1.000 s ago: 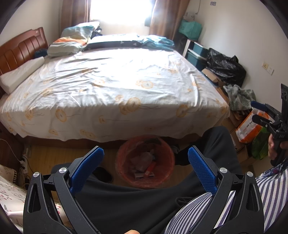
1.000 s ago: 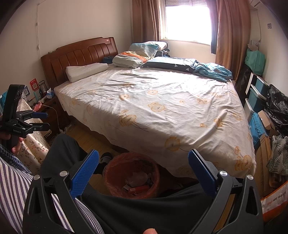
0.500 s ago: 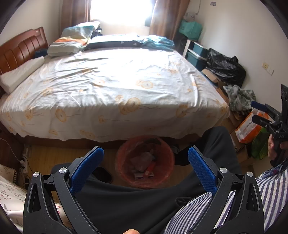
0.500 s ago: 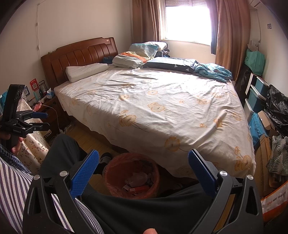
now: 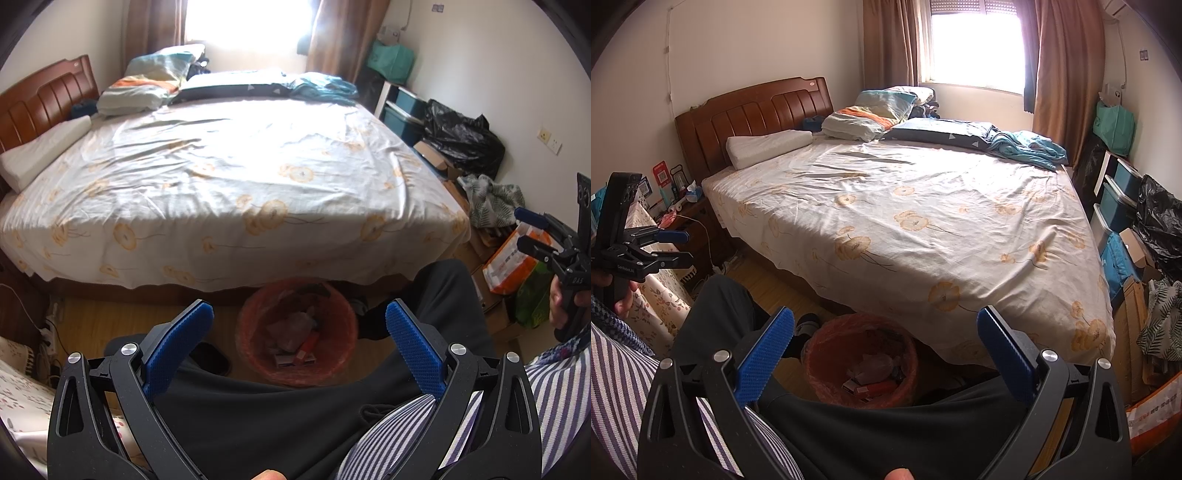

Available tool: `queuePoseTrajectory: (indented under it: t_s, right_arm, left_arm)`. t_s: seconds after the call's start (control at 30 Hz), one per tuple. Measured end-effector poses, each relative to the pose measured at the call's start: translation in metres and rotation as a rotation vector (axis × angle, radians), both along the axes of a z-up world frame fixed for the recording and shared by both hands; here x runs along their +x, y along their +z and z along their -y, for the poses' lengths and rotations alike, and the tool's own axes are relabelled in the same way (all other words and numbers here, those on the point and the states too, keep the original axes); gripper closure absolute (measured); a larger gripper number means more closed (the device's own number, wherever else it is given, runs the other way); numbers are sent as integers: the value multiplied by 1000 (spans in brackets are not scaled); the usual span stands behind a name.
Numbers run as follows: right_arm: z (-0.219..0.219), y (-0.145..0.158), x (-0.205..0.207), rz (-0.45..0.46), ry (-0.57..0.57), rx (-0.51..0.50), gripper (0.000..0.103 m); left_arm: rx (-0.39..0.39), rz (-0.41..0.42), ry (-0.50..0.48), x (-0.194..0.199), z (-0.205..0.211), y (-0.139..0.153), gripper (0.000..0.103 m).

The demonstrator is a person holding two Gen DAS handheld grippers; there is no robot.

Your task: Collect trash

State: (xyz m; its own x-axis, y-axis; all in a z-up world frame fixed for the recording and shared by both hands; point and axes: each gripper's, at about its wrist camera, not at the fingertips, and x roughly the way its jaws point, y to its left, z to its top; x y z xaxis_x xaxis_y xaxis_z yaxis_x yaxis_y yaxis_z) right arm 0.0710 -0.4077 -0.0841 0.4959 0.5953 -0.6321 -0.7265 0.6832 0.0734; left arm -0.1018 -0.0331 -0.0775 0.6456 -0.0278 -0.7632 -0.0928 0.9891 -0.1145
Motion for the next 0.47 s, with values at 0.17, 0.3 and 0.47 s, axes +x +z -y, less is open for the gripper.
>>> queuePoseTrajectory:
  t_s: [0.17,0.3,0.47]
  right_arm:
    - [0,0,0,-2,0,1,5]
    - [0,0,1,-1,0,1,5]
    - [0,0,0,0,1,1,5]
  left_arm:
    - [-1,0,-1,0,0,0,6]
    - [-2,1,2,0,0,0,6]
    - [0,1,4,-1,1,1,6]
